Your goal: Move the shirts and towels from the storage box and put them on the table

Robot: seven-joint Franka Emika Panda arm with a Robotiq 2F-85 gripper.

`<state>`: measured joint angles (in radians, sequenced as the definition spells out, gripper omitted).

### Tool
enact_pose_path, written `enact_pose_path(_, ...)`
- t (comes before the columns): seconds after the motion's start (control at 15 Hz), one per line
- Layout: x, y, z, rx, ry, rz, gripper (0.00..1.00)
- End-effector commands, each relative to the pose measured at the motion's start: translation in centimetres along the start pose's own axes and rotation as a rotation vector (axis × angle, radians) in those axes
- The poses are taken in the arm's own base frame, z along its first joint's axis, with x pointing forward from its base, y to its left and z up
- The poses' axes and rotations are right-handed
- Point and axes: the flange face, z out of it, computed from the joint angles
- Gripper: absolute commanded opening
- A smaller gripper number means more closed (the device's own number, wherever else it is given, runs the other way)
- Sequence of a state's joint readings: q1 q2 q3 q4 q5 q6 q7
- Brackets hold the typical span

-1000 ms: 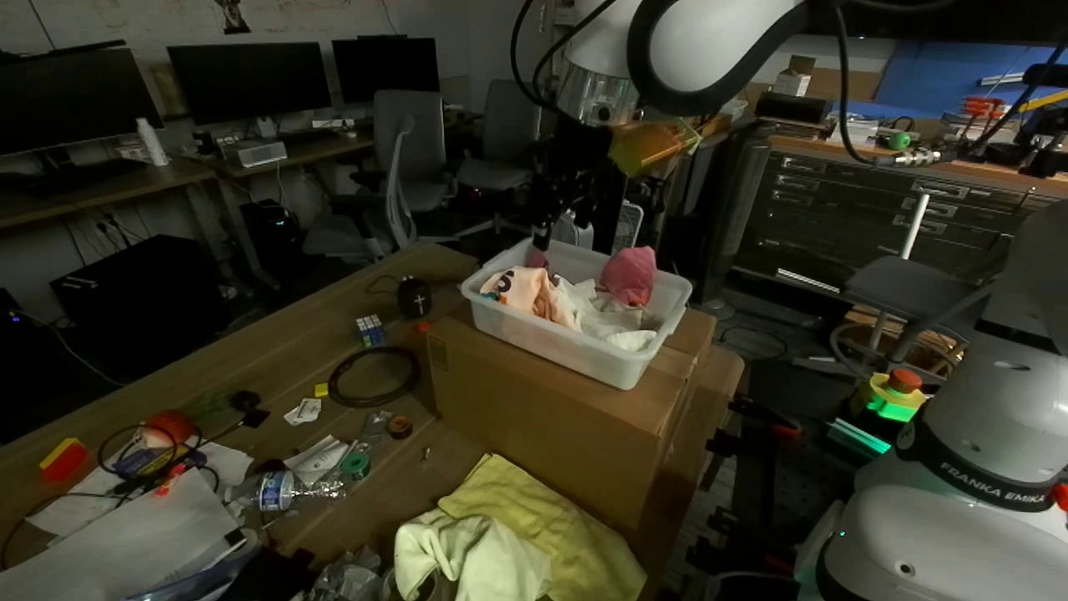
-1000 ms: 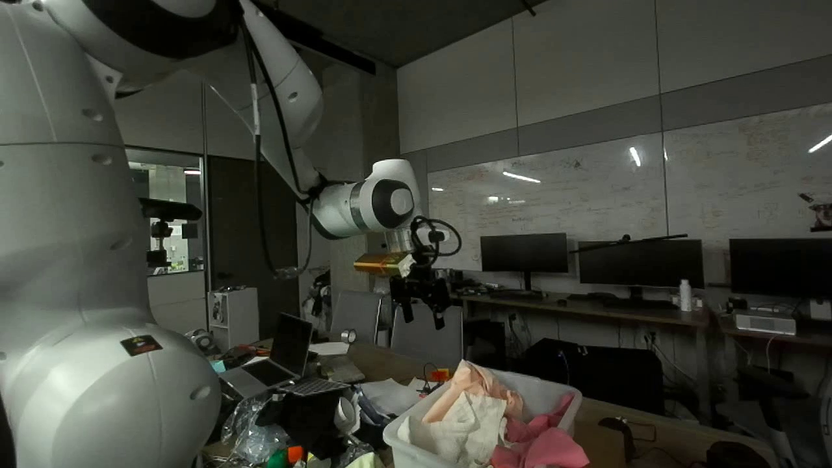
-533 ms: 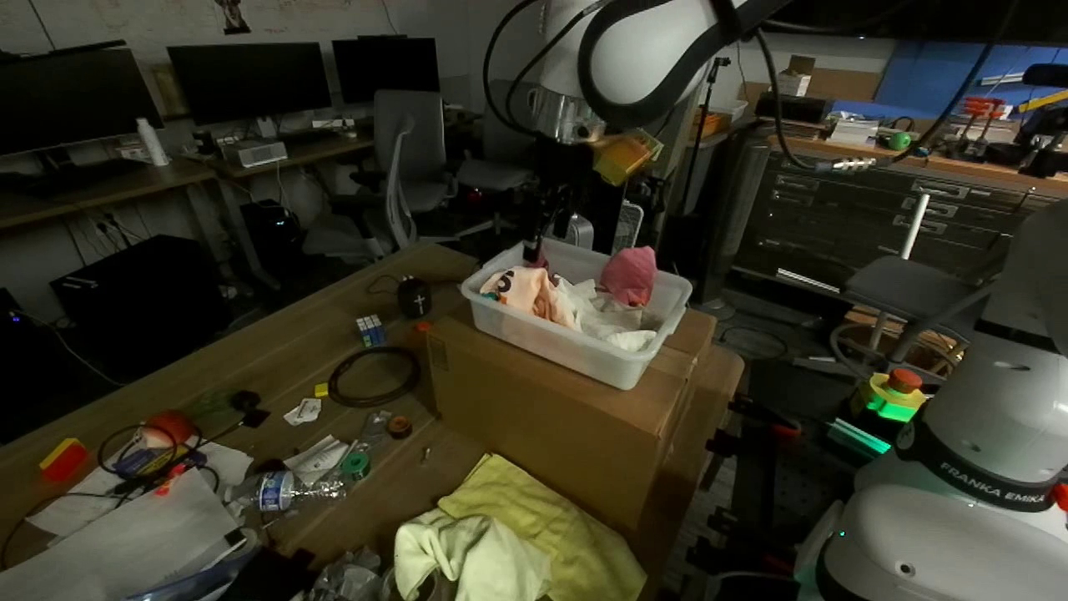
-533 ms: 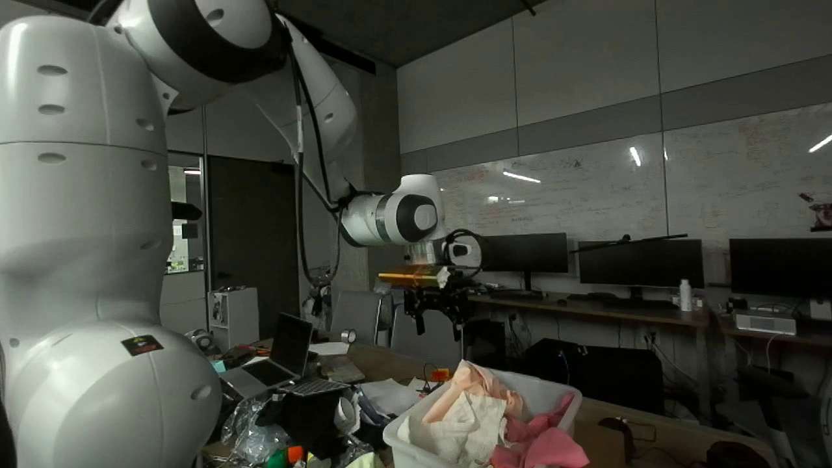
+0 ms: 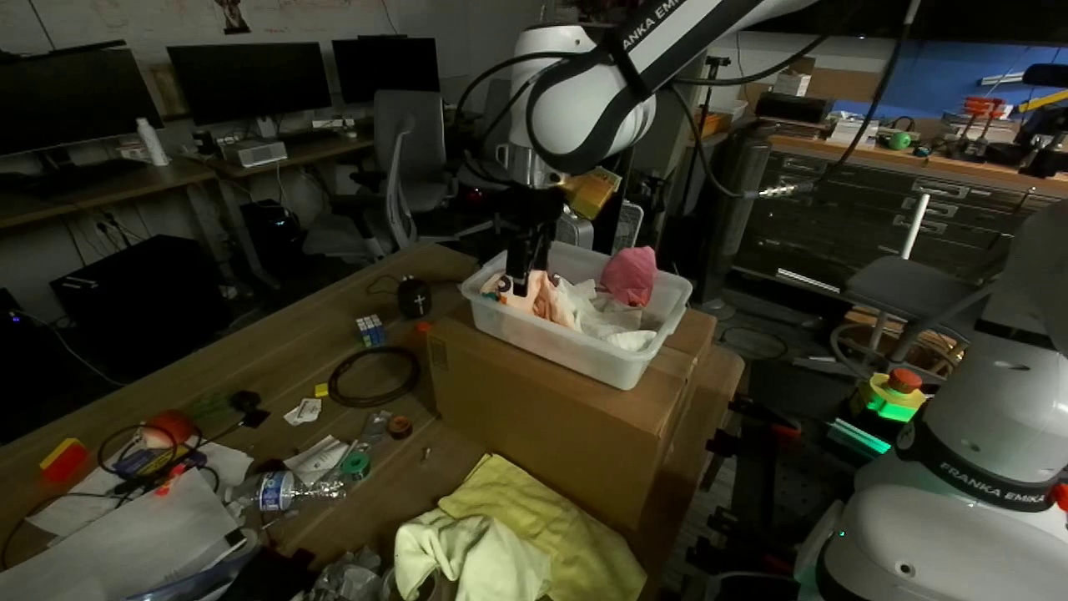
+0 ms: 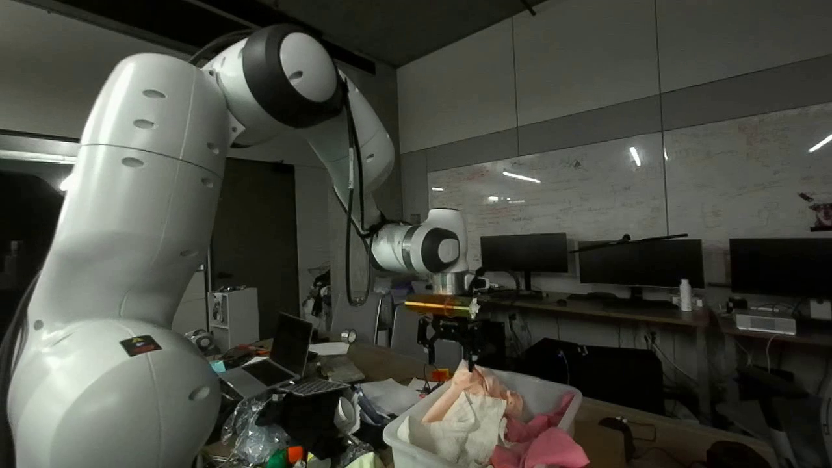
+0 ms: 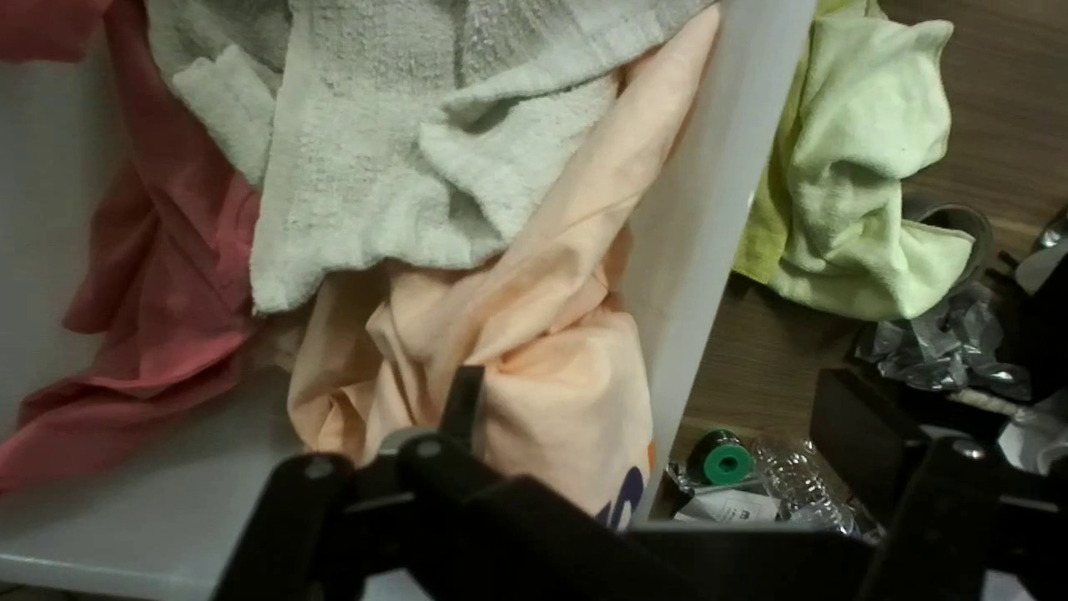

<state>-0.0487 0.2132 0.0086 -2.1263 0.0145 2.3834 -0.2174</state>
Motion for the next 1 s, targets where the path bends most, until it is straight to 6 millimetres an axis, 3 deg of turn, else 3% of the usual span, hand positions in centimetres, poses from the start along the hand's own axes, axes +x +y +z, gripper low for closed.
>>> enact_pose_path(0.0, 2.3, 2.5, 1.5, -0.020, -0.008, -0.003, 1.00)
enact_pose_path(0.47, 4.1, 6.1, 3.1, -0.054, -0.011, 0.031, 1.00)
enact_pose_path(0.93, 4.7, 5.9, 5.0, -0.008, -0.079, 0.043, 1.00)
